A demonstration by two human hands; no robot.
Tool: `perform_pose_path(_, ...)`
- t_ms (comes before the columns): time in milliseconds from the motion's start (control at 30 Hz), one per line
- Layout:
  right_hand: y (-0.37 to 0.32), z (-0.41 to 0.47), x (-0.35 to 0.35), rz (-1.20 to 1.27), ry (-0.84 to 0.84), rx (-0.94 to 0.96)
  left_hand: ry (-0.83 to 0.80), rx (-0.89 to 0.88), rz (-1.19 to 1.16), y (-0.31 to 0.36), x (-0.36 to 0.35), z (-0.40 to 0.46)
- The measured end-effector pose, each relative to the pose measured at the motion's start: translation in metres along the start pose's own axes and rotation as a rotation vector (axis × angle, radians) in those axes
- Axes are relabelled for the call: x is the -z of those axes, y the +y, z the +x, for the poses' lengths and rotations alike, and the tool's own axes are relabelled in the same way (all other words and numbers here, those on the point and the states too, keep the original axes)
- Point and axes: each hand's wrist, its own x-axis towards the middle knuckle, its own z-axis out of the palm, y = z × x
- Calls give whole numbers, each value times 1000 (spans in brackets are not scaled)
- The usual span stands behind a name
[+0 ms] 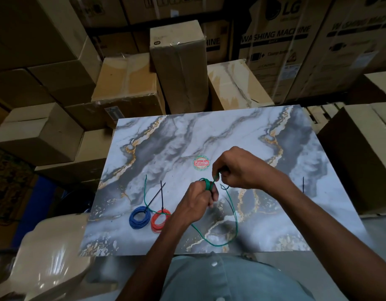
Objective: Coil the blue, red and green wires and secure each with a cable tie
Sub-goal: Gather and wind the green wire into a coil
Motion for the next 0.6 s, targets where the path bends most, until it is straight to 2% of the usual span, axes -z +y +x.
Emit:
perform_pose_path(100,9,4,-9,65,131,73,-127,43,-209,10,-1,-3)
perform_pose_path(233,25,5,-30,219,360,71,-166,29,-426,17,3,-8)
perform_pose_path(300,32,4,-40,262,451,19,-121,54,-501,14,6,-10)
perform_pose_path(400,33,0,-50,421,570,-168,3,93,-640,7,11,-10)
perform_pose_path(500,26,-7,-57,716,596,-335,98,118,-702,2,16,-8)
perform_pose_path(600,25,-12,-61,1017,482,-360,150,138,-664,1,18,-7)
